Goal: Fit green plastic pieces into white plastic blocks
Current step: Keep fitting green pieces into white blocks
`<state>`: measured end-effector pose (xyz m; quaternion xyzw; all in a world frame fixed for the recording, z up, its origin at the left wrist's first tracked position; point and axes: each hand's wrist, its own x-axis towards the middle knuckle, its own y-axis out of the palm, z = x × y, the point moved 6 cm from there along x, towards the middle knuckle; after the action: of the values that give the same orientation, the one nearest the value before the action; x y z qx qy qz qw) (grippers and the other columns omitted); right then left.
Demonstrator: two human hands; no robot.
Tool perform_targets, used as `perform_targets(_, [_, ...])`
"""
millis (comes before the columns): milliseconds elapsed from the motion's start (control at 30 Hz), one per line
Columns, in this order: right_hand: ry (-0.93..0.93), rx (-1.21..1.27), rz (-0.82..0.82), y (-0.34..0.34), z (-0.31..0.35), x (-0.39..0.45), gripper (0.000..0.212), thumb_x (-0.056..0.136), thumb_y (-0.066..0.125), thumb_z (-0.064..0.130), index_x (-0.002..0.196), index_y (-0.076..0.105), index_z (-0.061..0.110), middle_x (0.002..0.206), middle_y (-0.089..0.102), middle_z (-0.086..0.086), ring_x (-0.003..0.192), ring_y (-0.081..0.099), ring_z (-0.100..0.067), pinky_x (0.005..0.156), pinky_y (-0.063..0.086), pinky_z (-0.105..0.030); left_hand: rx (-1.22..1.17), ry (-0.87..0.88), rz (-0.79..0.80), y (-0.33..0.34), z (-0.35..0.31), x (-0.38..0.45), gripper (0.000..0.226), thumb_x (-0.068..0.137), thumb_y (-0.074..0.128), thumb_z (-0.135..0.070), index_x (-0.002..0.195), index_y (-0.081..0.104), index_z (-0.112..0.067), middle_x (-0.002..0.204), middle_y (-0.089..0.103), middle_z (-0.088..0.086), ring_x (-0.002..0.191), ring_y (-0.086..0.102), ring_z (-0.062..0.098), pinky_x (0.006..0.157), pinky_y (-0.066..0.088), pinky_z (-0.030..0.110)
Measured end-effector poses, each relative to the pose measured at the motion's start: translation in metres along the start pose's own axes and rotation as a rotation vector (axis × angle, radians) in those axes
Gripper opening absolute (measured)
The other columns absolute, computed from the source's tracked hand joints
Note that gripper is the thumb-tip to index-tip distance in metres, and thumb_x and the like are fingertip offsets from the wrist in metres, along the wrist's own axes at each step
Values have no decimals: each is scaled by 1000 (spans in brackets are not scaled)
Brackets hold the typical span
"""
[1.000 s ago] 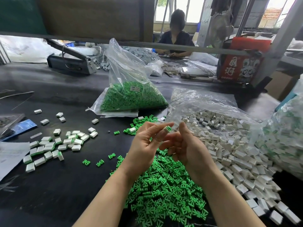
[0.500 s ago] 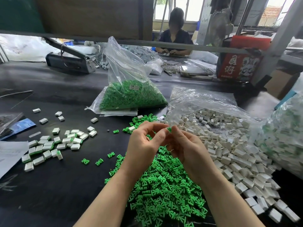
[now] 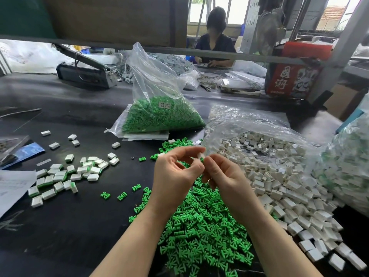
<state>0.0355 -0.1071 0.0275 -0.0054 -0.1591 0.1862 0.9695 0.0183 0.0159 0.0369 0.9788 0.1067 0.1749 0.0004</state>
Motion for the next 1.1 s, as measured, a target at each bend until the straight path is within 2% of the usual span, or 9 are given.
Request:
perform_targets(233, [-46, -10, 25, 3, 1, 0, 25, 98, 47, 32, 88, 61, 14, 68, 60, 15, 63, 52, 2, 59, 41, -11, 90, 43, -11, -3, -3, 0, 24, 75, 65, -18, 94, 78, -23, 83, 75, -4, 60, 58, 2, 67, 58, 42])
perform_targets(367, [-58, -27, 47, 5, 0, 0, 23, 100, 45, 28, 89, 60, 14, 71, 59, 17, 63, 51, 3, 59, 41, -11, 112, 87, -18, -3, -2, 2, 25, 73, 67, -19, 94, 79, -21, 88, 70, -11, 66, 58, 0, 66, 48, 25])
perform_targets(467, [-78, -46, 56, 7, 1, 0, 23, 99, 43, 31, 92, 62, 20, 73, 58, 17, 65, 50, 1, 61, 40, -12, 45, 51, 1, -2, 4, 4, 23, 73, 68, -18, 92, 80, -20, 91, 67, -12, 72, 61, 6, 64, 51, 25])
perform_targets(567, [-92, -41, 62, 8, 1, 1, 24, 99, 43, 30, 103, 64, 21, 77, 62, 18, 67, 52, 2, 62, 41, -11, -56, 13, 8, 1, 9, 4, 19, 73, 67, -11, 87, 78, -14, 93, 72, -1, 72, 67, 18, 61, 54, 34])
perform_targets(733, [-69, -34, 37, 6, -3, 1, 33, 98, 42, 30, 116, 64, 12, 81, 62, 14, 67, 53, 0, 62, 42, -13, -317, -80, 31, 14, 15, -1, 20, 74, 59, -2, 86, 76, -3, 81, 69, 28, 46, 59, 19, 44, 48, 23])
perform_targets(800, [-64, -43, 21, 4, -4, 0, 33, 98, 42, 30, 114, 64, 11, 83, 64, 10, 71, 56, -6, 63, 46, -20, -353, -101, 29, 18, 16, -2, 22, 72, 59, -2, 87, 75, -1, 70, 70, 22, 45, 58, 17, 43, 47, 21])
perform_targets(933, [-49, -60, 4, 2, -6, 1, 34, 98, 42, 31, 110, 63, 7, 89, 63, -22, 80, 59, -36, 74, 50, -52, -407, -147, 27, 21, 20, -2, 24, 71, 59, -1, 90, 74, 0, 61, 68, 6, 46, 58, 9, 45, 47, 18])
perform_targets(1033, [-79, -104, 6, 3, -5, 0, 27, 100, 41, 31, 103, 64, 16, 73, 58, 3, 68, 54, -11, 63, 46, -28, -411, -169, 14, 21, 23, -2, 23, 69, 61, -3, 86, 77, -5, 58, 64, 6, 45, 53, 10, 45, 44, 19])
perform_targets(1100, [-81, -102, 5, 3, -5, 0, 25, 100, 41, 31, 100, 63, 20, 71, 54, 9, 67, 51, -6, 63, 43, -23, -422, -170, 10, 21, 23, -2, 22, 69, 61, -3, 85, 77, -6, 56, 63, 6, 44, 52, 11, 45, 44, 19])
